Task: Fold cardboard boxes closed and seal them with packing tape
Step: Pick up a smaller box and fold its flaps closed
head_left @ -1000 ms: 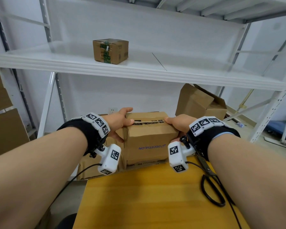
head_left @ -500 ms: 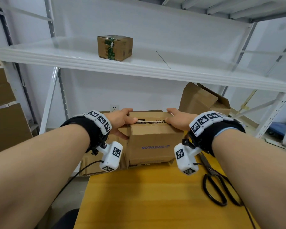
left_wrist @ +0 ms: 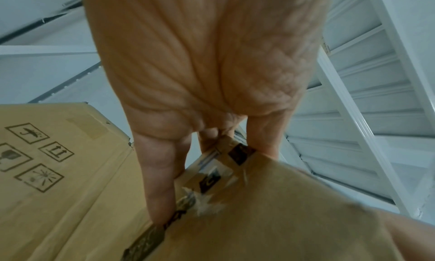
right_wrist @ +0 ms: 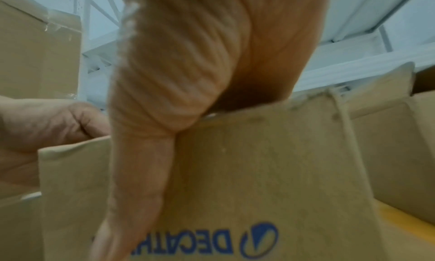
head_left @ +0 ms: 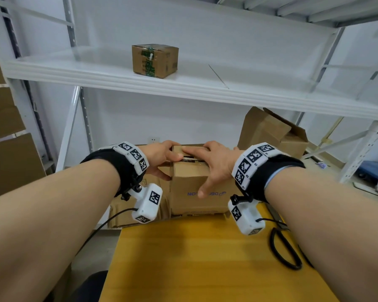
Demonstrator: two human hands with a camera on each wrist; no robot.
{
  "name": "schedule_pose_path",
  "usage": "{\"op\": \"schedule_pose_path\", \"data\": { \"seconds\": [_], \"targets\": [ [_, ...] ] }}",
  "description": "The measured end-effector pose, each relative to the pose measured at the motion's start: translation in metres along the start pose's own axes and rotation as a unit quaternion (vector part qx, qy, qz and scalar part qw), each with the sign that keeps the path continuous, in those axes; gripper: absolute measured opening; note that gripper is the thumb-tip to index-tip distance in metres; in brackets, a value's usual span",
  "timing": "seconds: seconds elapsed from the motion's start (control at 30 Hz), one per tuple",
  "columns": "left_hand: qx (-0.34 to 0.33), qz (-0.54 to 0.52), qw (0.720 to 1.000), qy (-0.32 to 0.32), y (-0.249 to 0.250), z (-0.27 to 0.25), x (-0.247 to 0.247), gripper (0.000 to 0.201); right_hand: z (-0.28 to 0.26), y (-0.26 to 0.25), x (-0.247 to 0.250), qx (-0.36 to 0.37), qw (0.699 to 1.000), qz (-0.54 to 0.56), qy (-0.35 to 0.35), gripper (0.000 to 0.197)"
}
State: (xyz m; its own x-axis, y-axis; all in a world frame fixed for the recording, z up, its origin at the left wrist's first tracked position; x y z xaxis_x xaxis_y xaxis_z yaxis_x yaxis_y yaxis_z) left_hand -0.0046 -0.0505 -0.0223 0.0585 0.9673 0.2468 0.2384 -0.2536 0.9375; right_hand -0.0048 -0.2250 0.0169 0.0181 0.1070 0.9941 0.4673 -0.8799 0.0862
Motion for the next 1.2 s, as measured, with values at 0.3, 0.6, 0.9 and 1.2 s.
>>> {"op": "schedule_pose_path", "data": {
  "seconds": [0.3,0.6,0.9,1.2],
  "targets": [
    [0.093,-0.101,0.991,0.007,-0.026,-0.001,0.009,0.097,-0.004,0.021,0.034,-0.091,0.983,0.115,0.112,0.113],
    [0.055,-0.240,0.969,0.038,-0.010,-0.008,0.007,0.054,-0.001,0.034,0.040,-0.178,0.942,0.246,0.146,0.117],
    [0.074,-0.230,0.963,0.118,-0.016,-0.008,-0.002,0.042,0.002,0.037,0.040,-0.185,0.934,0.265,0.152,0.121],
    [0.130,-0.326,0.927,0.136,-0.019,-0.002,0.012,0.032,0.012,0.048,0.028,-0.168,0.885,0.406,0.152,0.125]
  ]
}}
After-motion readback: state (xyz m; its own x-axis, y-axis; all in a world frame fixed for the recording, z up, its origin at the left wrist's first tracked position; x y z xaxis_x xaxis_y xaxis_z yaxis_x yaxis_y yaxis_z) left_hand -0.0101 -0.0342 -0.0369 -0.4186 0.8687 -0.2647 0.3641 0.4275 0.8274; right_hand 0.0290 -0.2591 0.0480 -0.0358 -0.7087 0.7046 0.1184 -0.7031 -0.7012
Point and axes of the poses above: each hand's wrist, its own z-axis towards the middle knuckle, its own x-axis out of the back of the hand, y = z × x, the point moved 4 cm from there along z, towards the middle knuckle, and after that the axes turned 9 degrees about y, right-handed, at the moved point
